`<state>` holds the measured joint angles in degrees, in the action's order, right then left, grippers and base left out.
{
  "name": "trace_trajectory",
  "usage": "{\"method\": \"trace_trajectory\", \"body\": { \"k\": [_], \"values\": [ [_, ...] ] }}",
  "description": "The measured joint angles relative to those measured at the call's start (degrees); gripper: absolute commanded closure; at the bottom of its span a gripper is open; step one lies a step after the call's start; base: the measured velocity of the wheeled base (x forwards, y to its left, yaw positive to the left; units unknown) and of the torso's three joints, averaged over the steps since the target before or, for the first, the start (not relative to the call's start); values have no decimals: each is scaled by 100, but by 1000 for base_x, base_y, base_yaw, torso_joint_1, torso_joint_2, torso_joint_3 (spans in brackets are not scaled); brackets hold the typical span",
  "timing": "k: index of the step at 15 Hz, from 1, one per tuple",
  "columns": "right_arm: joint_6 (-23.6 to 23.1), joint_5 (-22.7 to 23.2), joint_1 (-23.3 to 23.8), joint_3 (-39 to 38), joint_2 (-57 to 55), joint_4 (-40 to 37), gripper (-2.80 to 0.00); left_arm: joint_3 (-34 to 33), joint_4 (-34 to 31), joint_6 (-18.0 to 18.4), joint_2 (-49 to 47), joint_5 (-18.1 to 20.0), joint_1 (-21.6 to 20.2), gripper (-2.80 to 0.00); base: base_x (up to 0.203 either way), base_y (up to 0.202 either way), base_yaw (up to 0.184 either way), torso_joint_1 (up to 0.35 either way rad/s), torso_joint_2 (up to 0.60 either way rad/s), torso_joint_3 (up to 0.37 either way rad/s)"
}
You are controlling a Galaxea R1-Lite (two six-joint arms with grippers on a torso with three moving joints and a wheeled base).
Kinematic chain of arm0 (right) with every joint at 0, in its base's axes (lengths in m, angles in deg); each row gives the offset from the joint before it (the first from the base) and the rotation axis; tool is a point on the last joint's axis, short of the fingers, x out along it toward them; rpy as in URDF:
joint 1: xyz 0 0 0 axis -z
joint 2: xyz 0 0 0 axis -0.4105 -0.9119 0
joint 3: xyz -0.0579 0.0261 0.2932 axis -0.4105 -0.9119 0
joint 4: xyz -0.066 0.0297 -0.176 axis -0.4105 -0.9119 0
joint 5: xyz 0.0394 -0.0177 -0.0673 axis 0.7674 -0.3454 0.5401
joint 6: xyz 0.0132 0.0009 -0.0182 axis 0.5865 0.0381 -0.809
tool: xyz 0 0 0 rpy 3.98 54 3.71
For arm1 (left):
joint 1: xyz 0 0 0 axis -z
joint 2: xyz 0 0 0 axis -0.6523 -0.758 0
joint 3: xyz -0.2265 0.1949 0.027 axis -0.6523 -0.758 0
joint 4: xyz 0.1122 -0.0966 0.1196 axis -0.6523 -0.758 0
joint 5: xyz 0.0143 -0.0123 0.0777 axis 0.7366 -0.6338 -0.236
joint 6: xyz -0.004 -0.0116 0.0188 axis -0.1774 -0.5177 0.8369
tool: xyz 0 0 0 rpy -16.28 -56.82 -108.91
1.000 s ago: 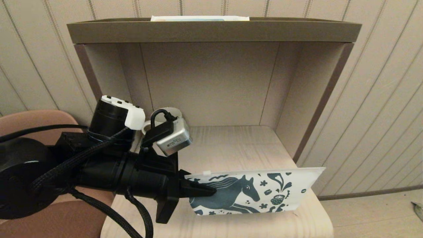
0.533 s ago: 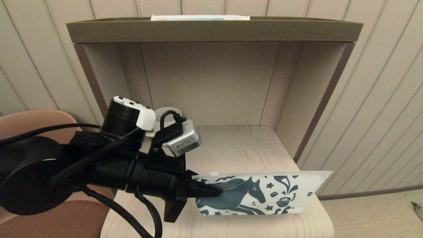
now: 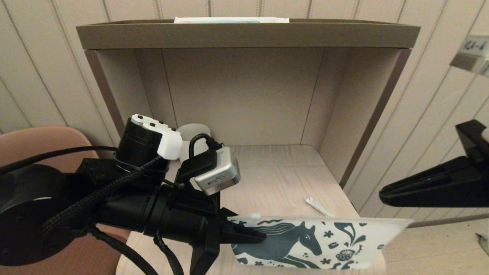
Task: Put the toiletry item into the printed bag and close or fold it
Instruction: Open the storage bag
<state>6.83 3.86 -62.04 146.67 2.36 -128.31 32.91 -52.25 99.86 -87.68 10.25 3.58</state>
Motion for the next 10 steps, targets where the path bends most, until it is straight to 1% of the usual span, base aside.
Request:
{"method": "trace_trajectory", "body": {
  "k": [1,5,7,8,10],
  "values": [
    [-48,-4,-41,31,-97,0,-280,-9,6,-4,0,17,26,0,0,0,0,0,0,0],
    [-64,27,-103,230,-482,17,-280,-26,11,-13,5,24,44,0,0,0,0,0,0,0],
    [-66,199,-114,339,-684,109,-280,-46,11,-30,11,50,44,0,0,0,0,0,0,0],
    [-66,405,-113,383,-792,137,-280,-51,11,-36,16,79,46,0,0,0,0,0,0,0],
    [-170,1105,-77,347,-962,173,-280,-57,9,-50,29,208,46,0,0,0,0,0,0,0]
  ]
}}
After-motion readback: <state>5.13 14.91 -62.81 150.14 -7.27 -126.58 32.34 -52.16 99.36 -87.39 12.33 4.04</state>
